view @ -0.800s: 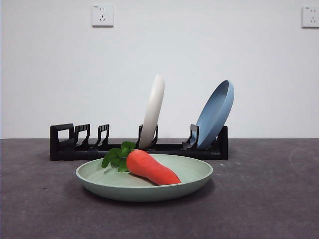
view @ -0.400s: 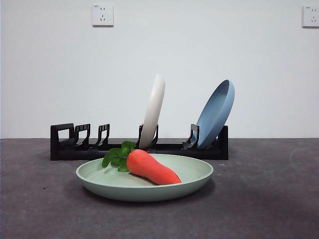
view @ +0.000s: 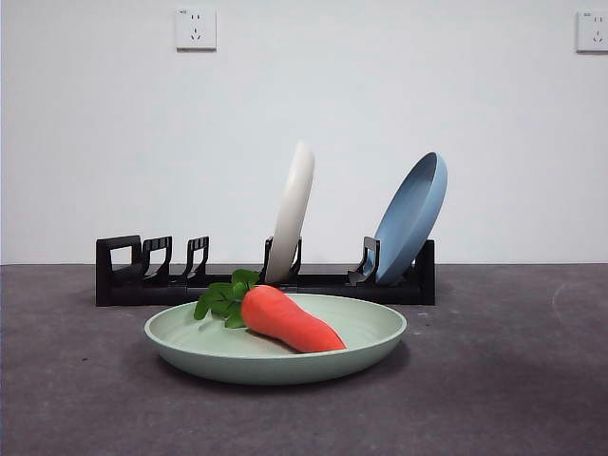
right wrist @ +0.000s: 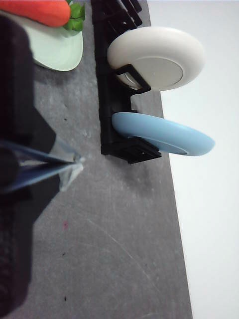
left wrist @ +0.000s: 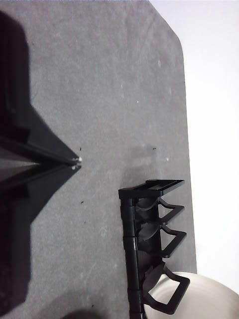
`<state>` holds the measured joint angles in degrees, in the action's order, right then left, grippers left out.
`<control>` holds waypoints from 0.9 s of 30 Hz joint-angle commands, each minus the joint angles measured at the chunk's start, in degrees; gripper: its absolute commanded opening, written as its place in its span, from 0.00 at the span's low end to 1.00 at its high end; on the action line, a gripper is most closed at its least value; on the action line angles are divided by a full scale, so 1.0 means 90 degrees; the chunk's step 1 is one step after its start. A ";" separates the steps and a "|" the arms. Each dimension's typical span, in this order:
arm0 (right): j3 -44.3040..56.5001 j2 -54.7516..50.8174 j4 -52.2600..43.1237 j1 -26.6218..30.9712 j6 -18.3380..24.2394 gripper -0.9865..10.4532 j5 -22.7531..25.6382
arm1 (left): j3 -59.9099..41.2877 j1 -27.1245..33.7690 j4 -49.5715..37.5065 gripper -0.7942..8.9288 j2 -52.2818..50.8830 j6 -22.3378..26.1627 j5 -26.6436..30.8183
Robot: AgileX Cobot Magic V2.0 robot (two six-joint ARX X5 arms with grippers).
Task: Take the green plate from the plate rack,put the plate on the table,take the carrot from the table,put the carrot in the plate
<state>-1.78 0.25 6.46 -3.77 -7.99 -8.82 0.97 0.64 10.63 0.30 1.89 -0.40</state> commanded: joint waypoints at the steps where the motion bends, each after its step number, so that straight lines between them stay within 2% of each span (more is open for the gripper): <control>1: 0.0092 -0.0022 -0.0046 0.0002 -0.0061 0.09 0.0022 | -0.0085 0.0022 -0.0019 0.08 -0.0019 -0.0029 0.0012; 10: 0.0160 -0.0022 0.0384 0.0002 -0.0090 0.09 0.0017 | -0.0085 0.0022 -0.0019 0.08 -0.0022 -0.0029 0.0012; 13: 0.0160 -0.0022 0.0376 -0.0005 -0.0464 0.09 0.0022 | -0.0085 0.0022 -0.0019 0.08 -0.0019 -0.0029 0.0012; 27: 0.0158 -0.0017 0.0376 -0.0005 -0.0459 0.09 0.0022 | -0.0085 0.0022 -0.0019 0.08 -0.0022 -0.0029 0.0012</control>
<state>-1.06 0.25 9.41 -3.79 -11.60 -8.80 0.97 0.64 10.63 0.30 1.89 -0.40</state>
